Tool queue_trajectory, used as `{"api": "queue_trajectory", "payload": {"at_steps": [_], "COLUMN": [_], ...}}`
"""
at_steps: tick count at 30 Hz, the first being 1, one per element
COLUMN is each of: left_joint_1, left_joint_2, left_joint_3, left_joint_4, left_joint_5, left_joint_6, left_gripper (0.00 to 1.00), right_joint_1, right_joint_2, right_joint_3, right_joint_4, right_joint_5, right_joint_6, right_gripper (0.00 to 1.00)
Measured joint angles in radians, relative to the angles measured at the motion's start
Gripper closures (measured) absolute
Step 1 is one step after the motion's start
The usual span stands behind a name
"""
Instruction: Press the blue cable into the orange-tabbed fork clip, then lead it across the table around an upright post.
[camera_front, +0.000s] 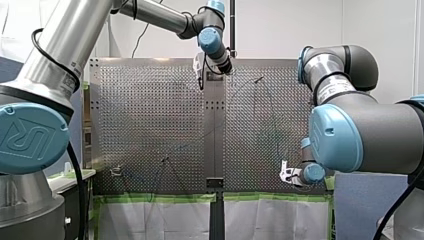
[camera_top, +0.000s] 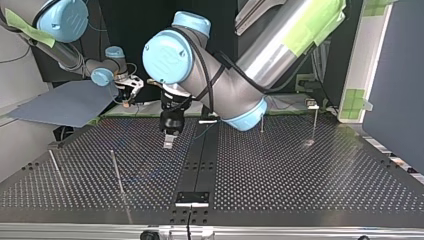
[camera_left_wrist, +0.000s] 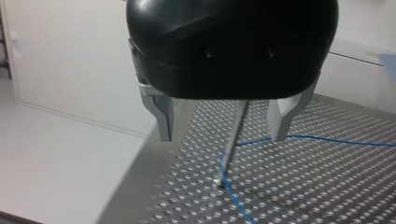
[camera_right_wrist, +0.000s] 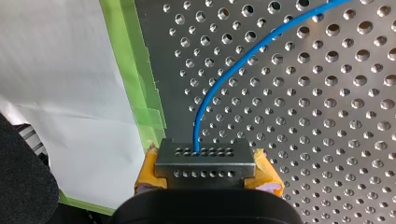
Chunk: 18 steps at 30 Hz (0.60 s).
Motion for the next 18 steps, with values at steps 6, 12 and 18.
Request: {"api": "queue_trajectory", "payload": {"at_steps": [6, 12, 18], "left_joint_1": [0.009, 0.014, 0.011], "left_joint_2": [0.062, 0.123, 0.178], "left_joint_3": [-0.062, -0.123, -0.178], "left_joint_4": [0.061, 0.122, 0.177], "left_joint_5": [0.027, 0.083, 0.11], "left_joint_6": [-0.026, -0.065, -0.035], "left_gripper": [0.0, 0.0, 0.0], "right_joint_1": [0.0, 0.001, 0.002], "right_joint_2": [0.0, 0.0, 0.0], "right_joint_3": [0.0, 0.0, 0.0], "right_joint_4": [0.0, 0.0, 0.002], "right_joint_5": [0.0, 0.0, 0.0], "right_joint_6": [-0.005, -0.006, -0.006], "right_gripper": [1.0, 1.0, 1.0]}}
